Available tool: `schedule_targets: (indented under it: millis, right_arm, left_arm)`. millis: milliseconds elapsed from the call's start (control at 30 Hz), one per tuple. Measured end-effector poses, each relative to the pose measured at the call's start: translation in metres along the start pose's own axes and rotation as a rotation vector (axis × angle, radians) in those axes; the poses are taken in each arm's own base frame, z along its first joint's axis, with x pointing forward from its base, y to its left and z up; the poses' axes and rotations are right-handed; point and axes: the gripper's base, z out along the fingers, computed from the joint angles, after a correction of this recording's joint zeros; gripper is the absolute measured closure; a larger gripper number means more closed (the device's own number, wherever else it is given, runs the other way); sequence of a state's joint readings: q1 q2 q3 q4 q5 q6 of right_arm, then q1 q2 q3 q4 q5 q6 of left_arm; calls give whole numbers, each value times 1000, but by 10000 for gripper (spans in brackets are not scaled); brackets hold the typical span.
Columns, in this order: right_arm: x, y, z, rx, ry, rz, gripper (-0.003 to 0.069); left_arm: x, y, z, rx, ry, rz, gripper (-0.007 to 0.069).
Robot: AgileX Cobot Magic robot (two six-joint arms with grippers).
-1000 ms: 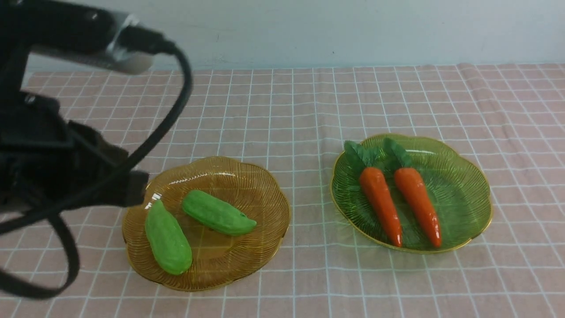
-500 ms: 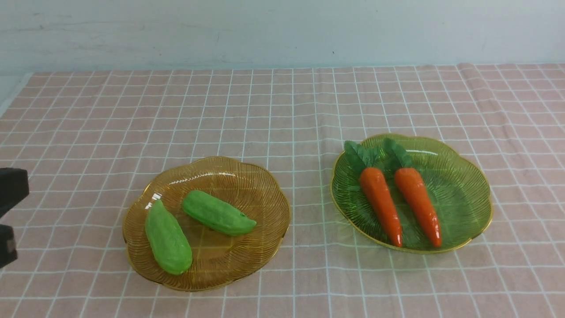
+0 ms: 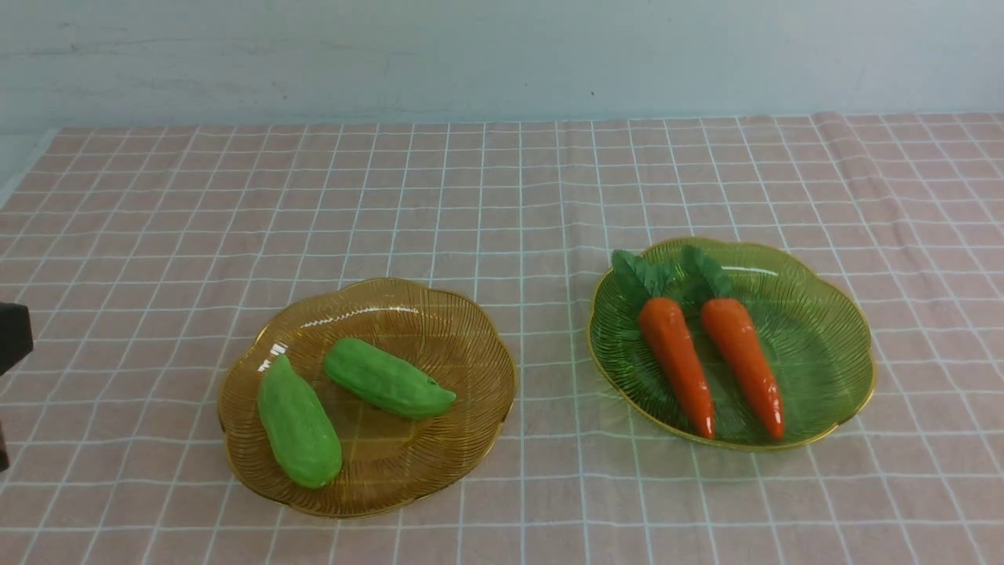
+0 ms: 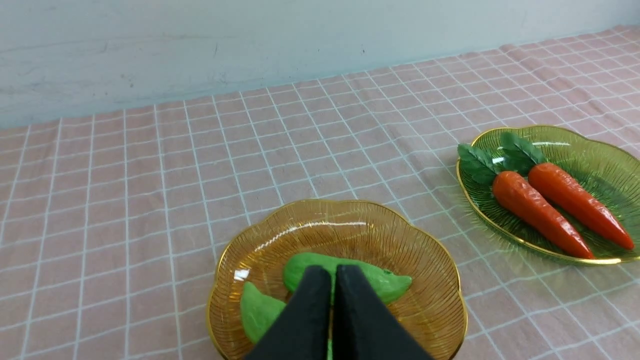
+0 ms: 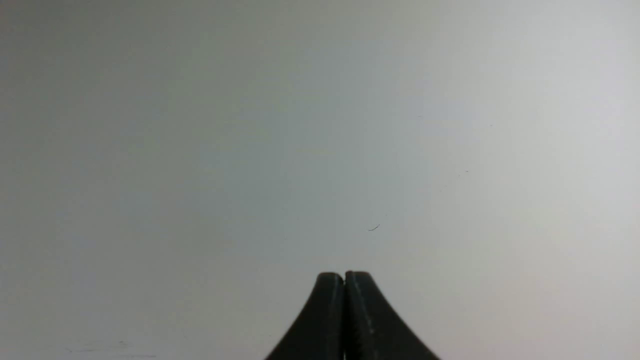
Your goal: Put different types of vegetables on the plate.
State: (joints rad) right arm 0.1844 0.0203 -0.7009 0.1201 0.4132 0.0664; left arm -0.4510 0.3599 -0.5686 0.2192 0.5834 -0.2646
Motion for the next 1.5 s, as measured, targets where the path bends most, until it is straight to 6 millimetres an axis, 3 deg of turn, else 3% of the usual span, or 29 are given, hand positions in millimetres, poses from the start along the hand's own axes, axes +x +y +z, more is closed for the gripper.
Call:
schedule_targets:
  millis: [267,667,1500]
  right_arm:
    - [0,0,0,0,0,0,674]
    - [0,0,0,0,0,0,674]
    - [0,0,0,0,0,22,674]
  left_arm:
    - [75,8,8,-122,-21,17,628]
    - [159,15,24,-169,100,123,628]
    - [157,17,24,-216,61,117,628]
